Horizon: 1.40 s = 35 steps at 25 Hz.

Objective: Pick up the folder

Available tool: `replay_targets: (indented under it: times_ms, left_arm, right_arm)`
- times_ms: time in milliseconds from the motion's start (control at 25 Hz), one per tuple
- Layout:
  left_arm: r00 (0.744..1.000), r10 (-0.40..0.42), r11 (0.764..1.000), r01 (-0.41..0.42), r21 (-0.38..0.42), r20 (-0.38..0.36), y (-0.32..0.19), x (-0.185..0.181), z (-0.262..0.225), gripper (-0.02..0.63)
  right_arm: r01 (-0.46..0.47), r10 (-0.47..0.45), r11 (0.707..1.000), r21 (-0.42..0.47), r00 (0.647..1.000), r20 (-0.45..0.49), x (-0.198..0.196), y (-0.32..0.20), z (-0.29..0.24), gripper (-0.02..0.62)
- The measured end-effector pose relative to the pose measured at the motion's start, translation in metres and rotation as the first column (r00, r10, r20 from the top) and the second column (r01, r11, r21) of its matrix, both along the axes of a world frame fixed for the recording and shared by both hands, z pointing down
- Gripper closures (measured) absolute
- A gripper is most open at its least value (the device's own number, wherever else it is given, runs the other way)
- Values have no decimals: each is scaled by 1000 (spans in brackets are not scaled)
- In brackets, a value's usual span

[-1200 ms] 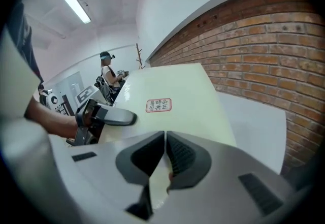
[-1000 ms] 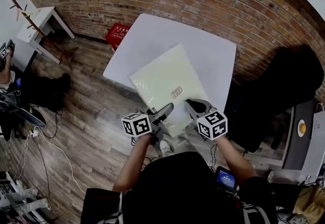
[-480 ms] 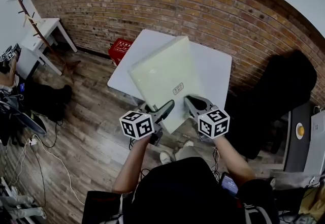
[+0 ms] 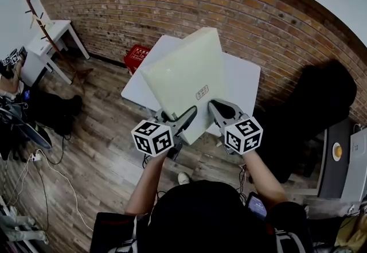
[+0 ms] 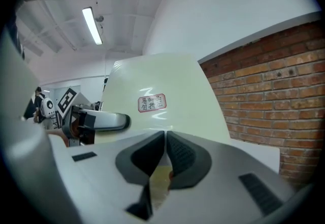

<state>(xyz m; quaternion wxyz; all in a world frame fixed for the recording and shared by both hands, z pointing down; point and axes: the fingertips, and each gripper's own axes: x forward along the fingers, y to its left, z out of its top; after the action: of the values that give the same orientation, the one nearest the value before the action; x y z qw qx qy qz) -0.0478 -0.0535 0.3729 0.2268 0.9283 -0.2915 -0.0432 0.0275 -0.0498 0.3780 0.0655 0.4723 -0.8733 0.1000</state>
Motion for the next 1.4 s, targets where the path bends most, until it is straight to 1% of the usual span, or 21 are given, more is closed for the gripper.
replay_targets:
  times_ms: [120, 360, 440, 560, 640, 760, 920, 1040, 1200, 1400]
  left_arm:
    - [1000, -1, 1000, 1, 14, 18, 8, 12, -8, 337]
    - [997, -8, 999, 5, 47, 81, 26, 37, -15, 337]
    - [997, -7, 999, 4, 39, 78, 33, 45, -16, 337]
    - [998, -9, 1000, 8, 6, 54, 43, 53, -19, 337]
    - [998, -13, 1000, 14, -6, 55, 50, 58, -22, 337]
    - [997, -15, 1000, 15, 1, 71, 64, 63, -25, 337]
    - [997, -17, 1000, 17, -2, 70, 80, 69, -27, 337]
    - [996, -40, 999, 40, 4, 84, 89, 68, -27, 337]
    - [994, -64, 998, 64, 3, 87, 98, 67, -30, 337]
    - [991, -81, 997, 81, 5, 111, 114, 67, -27, 337]
  right_arm:
    - [-3, 3, 1000, 8, 1000, 9, 12, 8, -6, 558]
    - [0, -1, 1000, 9, 1000, 3, 35, 24, -9, 558]
    - [0, 0, 1000, 12, 1000, 7, 42, 32, -10, 558]
    - [-4, 3, 1000, 21, 1000, 12, 52, 43, -16, 558]
    - [-6, 6, 1000, 27, 1000, 13, 57, 51, -18, 558]
    - [-4, 3, 999, 34, 1000, 13, 61, 65, -20, 558]
    - [-9, 7, 998, 58, 999, 33, 70, 81, -27, 558]
    - [-20, 16, 997, 70, 999, 48, 78, 93, -33, 558]
    - [-22, 19, 997, 75, 999, 43, 86, 105, -36, 558]
    - [-9, 5, 997, 77, 999, 54, 86, 118, -35, 558]
